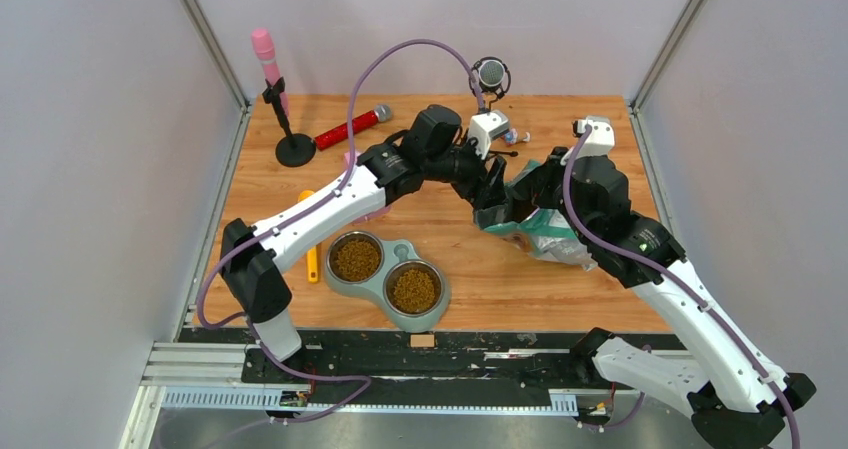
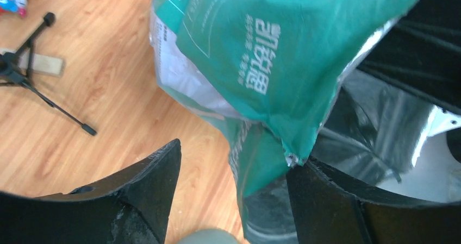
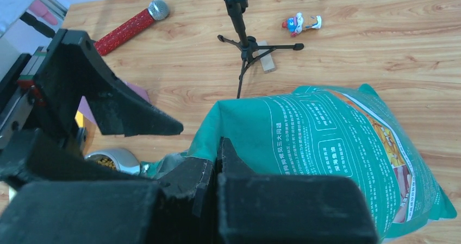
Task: Serve the pet food
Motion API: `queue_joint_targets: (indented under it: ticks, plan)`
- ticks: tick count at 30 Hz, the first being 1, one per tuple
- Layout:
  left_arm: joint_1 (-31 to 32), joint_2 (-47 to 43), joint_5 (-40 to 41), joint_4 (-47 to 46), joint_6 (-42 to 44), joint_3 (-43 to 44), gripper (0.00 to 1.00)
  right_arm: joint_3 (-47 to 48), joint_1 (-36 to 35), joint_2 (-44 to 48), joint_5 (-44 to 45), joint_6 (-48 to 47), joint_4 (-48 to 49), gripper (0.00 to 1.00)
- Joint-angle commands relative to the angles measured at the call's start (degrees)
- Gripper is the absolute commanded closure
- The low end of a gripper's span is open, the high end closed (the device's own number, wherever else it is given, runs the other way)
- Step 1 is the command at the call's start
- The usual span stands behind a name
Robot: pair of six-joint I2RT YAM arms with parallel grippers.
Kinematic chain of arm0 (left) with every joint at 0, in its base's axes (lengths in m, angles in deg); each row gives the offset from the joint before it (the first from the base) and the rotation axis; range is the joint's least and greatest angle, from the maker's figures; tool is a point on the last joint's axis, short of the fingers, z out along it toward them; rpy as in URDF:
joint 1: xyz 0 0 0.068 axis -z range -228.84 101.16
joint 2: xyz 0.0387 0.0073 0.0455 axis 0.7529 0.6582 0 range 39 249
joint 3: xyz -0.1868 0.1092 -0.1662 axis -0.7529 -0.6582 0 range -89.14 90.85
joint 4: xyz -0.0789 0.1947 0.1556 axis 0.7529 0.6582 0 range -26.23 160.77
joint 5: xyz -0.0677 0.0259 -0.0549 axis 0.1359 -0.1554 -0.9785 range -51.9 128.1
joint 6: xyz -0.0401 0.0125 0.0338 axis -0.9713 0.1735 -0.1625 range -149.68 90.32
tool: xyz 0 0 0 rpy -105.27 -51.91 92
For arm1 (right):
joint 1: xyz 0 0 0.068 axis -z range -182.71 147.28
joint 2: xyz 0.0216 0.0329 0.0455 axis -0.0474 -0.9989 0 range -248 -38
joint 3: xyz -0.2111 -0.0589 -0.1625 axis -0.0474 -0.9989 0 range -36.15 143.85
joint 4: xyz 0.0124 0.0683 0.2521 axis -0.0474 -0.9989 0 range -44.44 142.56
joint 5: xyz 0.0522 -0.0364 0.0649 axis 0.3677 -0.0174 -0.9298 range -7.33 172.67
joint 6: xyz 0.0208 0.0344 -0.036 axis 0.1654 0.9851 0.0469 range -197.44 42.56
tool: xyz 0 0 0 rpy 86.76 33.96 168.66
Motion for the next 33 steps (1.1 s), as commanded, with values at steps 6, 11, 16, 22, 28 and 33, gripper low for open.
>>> queue_joint_targets:
  ticks: [6, 11, 16, 22, 28, 33]
  plan:
    - [3.7, 2.5, 7.0, -1.7, -1.1, 4.9, 0.48, 1.2, 0.7, 2.0, -2.6, 1.7, 2.9, 1.0]
    - [5.3, -1.0, 20.7, 3.3, -5.2, 5.7, 1.0, 2.0, 0.7, 1.2, -5.9, -1.4, 2.9, 1.0]
    - [8.2, -10.7, 36.0, 7.4, -14.1, 4.0, 1.0, 5.6, 0.8, -0.7, -10.7, -8.1, 2.9, 1.0]
    - [11.4, -19.7, 45.3, 8.0, -21.5, -0.5, 1.0, 12.7, 0.9, -7.7, -20.5, -20.8, 0.4, 1.0]
    - [13.4, -23.0, 50.4, 6.3, -24.7, -2.4, 1.0, 17.1, 2.8, -13.1, -25.2, -30.2, -2.1, 1.0]
    - [13.4, -19.2, 57.7, 4.8, -25.0, -0.4, 1.0, 19.5, 4.4, -14.6, -34.8, -32.0, -2.2, 0.76]
